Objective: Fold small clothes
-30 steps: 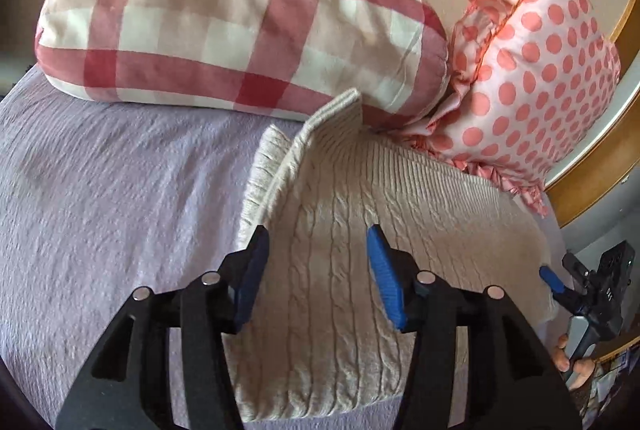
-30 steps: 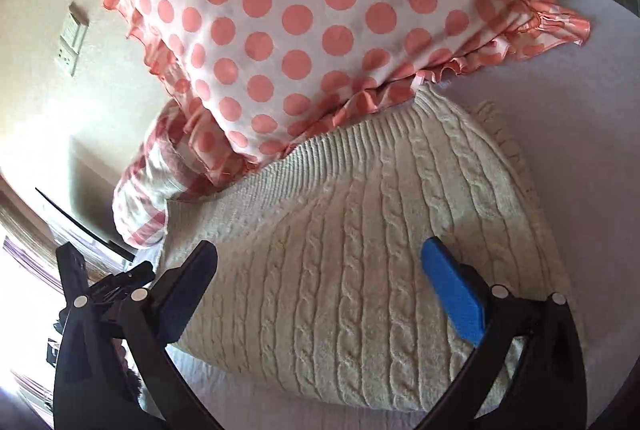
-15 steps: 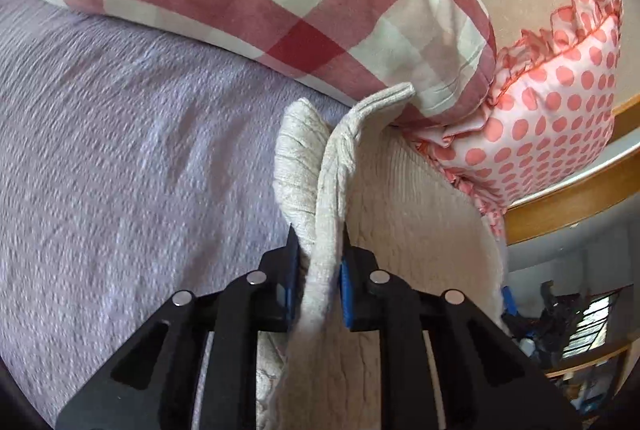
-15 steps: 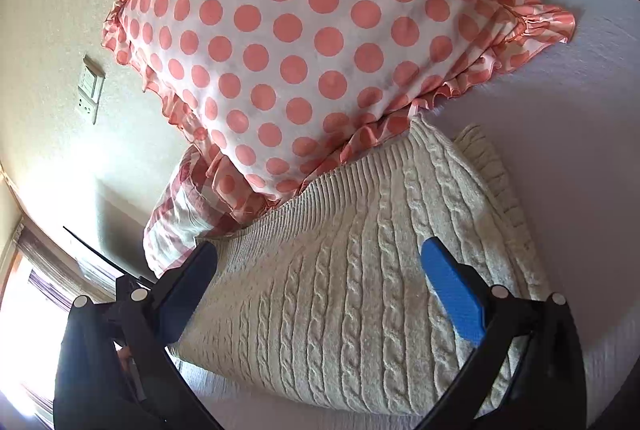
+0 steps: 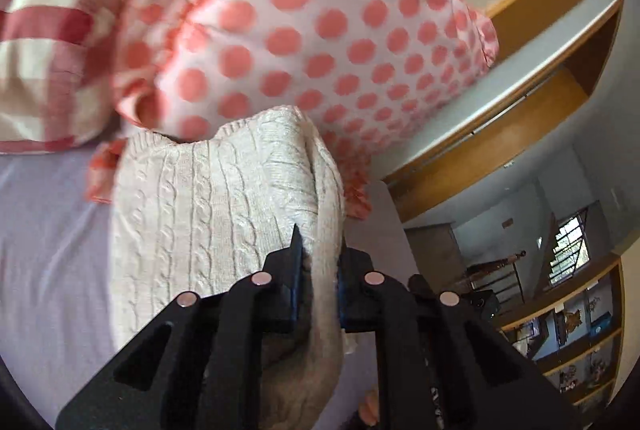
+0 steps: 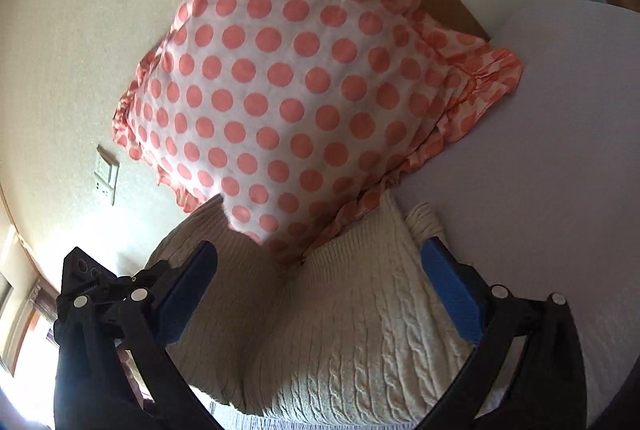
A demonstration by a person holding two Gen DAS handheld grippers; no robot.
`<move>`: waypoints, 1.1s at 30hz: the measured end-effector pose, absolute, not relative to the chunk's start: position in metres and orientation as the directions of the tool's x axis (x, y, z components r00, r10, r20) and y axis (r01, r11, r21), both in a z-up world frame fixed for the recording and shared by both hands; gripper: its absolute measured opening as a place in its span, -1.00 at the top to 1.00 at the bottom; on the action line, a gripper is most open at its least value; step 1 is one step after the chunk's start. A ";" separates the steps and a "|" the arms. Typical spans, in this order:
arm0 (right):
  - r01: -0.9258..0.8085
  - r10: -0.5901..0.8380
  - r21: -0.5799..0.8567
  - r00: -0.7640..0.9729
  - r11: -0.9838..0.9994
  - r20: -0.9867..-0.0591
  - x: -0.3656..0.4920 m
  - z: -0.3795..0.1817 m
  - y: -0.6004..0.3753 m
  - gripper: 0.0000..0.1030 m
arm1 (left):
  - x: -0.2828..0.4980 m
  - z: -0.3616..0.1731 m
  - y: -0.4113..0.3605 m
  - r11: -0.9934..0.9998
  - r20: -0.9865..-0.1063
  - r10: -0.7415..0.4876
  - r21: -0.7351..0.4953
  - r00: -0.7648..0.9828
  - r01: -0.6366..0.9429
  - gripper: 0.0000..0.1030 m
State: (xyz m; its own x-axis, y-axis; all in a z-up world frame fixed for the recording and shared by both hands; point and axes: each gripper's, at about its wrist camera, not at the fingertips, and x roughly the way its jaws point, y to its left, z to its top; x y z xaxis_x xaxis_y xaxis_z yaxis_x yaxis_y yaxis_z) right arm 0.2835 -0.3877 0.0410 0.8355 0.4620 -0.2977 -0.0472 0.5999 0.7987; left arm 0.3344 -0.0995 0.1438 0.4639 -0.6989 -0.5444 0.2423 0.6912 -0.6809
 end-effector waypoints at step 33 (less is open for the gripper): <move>0.082 0.492 0.699 0.653 0.711 -0.576 0.334 -0.001 -0.401 -0.35 | 0.265 0.065 -0.099 0.801 -0.647 -0.589 -0.390 0.484 0.453 0.22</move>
State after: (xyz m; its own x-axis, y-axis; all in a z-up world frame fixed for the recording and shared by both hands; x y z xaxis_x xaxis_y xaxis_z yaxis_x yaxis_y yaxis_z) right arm 0.3341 -0.4005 -0.0010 0.6533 0.4915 -0.5759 0.0815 0.7105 0.6990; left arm 0.2646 -0.0994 0.0647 0.4845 -0.5890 -0.6468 0.4531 0.8014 -0.3905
